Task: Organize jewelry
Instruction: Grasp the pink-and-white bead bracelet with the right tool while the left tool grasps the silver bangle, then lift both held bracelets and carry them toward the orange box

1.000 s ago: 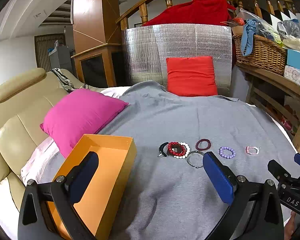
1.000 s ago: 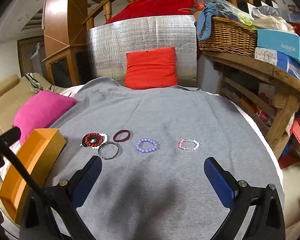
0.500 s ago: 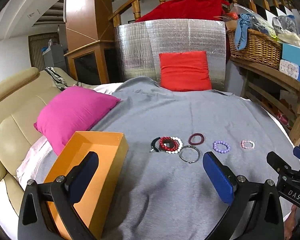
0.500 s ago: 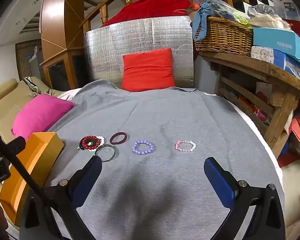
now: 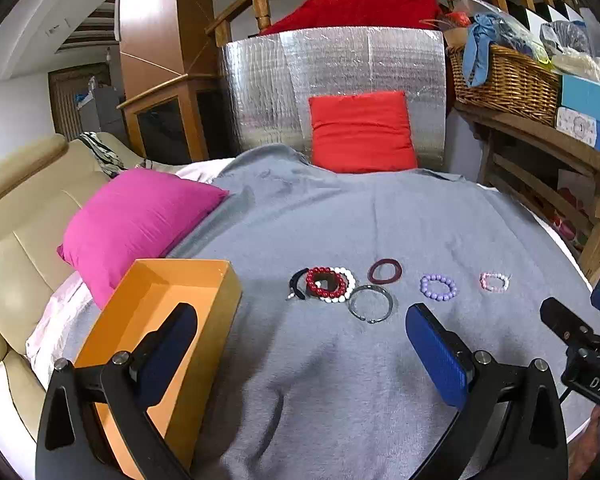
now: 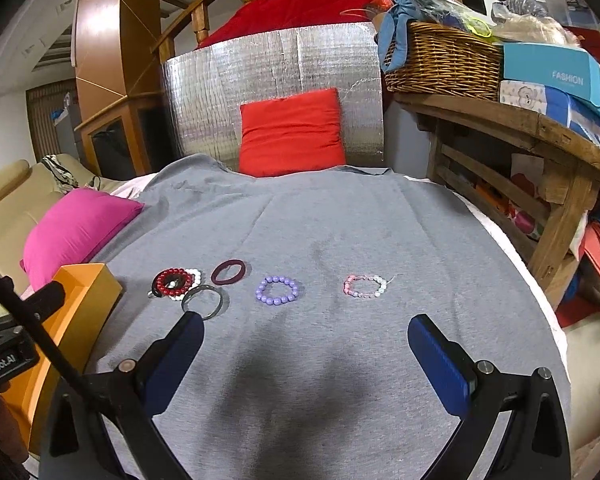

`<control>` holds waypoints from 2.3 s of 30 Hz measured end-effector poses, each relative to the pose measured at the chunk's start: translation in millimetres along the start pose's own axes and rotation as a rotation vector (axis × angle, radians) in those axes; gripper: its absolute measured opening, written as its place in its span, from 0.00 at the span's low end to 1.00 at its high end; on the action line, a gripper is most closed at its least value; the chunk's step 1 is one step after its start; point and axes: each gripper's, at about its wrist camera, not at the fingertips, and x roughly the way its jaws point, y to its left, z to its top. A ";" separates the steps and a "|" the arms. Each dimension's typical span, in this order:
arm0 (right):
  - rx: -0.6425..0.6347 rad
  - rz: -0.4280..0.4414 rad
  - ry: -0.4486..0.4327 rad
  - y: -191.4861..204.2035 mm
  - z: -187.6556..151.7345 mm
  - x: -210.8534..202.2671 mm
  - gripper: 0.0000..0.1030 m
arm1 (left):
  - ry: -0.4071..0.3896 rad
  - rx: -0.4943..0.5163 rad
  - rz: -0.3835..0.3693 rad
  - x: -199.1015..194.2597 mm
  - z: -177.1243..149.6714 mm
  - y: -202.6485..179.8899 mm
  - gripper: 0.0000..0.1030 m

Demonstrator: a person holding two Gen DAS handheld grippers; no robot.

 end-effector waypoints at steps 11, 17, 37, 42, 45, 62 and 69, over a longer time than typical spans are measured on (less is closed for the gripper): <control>0.105 0.090 0.179 -22.1 -2.0 52.7 1.00 | 0.199 -0.050 -0.020 59.6 -28.1 34.0 1.00; 0.124 0.179 0.278 -12.9 -1.4 95.0 1.00 | 0.257 -0.082 -0.059 80.5 -29.0 40.4 1.00; 0.123 -0.013 0.338 -79.7 20.6 186.8 0.89 | 0.383 -0.003 -0.231 189.9 -10.7 -46.2 0.86; 0.101 -0.079 0.391 -77.3 18.7 213.4 0.78 | 0.422 -0.008 -0.250 206.8 -17.5 -60.2 0.86; 0.072 -0.136 0.393 -72.9 18.1 220.4 0.65 | 0.426 -0.012 -0.253 211.7 -20.8 -66.0 0.86; 0.114 -0.048 0.303 -77.4 28.1 190.1 0.11 | 0.344 -0.049 -0.287 180.0 -21.2 -54.5 0.59; 0.148 0.112 0.224 -67.8 39.5 150.9 0.11 | 0.276 -0.049 -0.259 124.5 -19.2 -35.1 0.59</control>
